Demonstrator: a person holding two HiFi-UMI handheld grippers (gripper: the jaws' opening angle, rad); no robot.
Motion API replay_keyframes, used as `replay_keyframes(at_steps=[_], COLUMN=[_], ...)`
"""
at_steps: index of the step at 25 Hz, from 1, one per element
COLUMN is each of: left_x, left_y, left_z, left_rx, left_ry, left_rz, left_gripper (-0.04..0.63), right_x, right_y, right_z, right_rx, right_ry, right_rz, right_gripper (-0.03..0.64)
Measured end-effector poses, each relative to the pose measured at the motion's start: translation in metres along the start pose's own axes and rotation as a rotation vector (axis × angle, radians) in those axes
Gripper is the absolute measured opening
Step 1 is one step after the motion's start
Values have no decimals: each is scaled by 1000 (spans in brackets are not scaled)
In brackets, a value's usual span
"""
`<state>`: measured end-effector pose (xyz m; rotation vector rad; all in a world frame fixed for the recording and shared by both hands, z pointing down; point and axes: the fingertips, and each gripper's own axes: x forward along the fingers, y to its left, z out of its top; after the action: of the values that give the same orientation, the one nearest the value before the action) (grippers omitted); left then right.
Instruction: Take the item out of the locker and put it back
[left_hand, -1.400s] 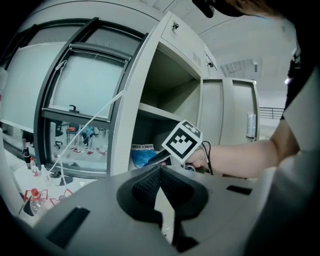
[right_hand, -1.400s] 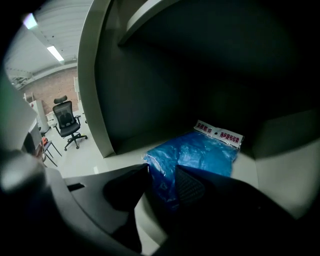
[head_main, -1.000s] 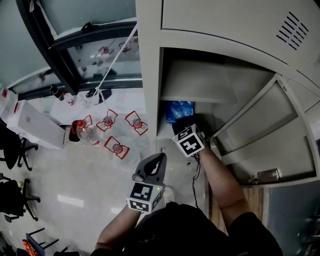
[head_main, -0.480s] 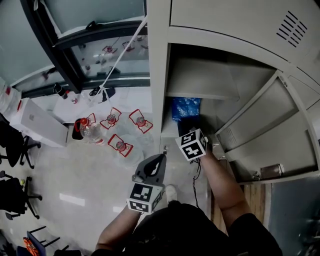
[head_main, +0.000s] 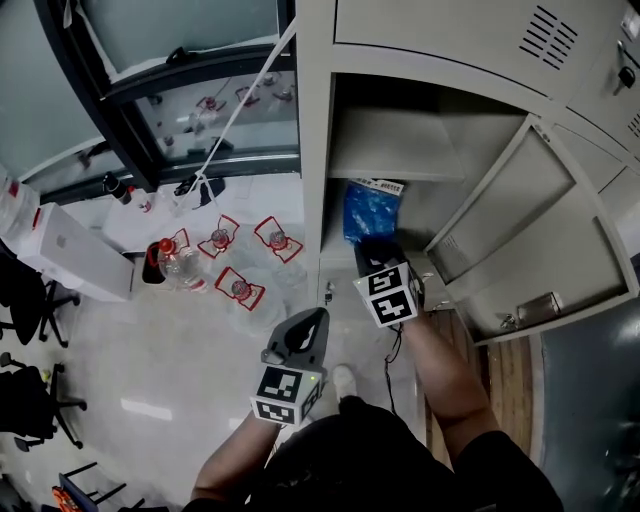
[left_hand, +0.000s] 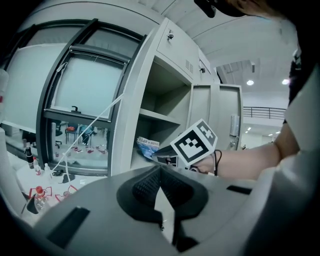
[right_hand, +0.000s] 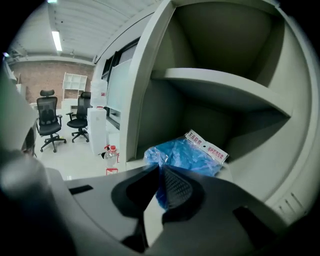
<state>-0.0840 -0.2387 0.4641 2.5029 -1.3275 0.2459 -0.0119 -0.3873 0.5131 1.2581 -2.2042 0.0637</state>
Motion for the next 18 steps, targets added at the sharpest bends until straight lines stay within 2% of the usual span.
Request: replay_keyframes(at_steps=[5,18], left_x=[-21,-90], left_y=[-5,-15], left_z=[-2,-19], left_rx=[-1,36], left_ry=[-9,-1], left_rz=[-16,-61], left_gripper=[5,4], right_x=[-30,-114], right_y=[13,73], right_z=[2,-1], right_rx=[55,112], right_ry=[-29,-81], right_rz=[-10,-64], right_gripper=[23,21])
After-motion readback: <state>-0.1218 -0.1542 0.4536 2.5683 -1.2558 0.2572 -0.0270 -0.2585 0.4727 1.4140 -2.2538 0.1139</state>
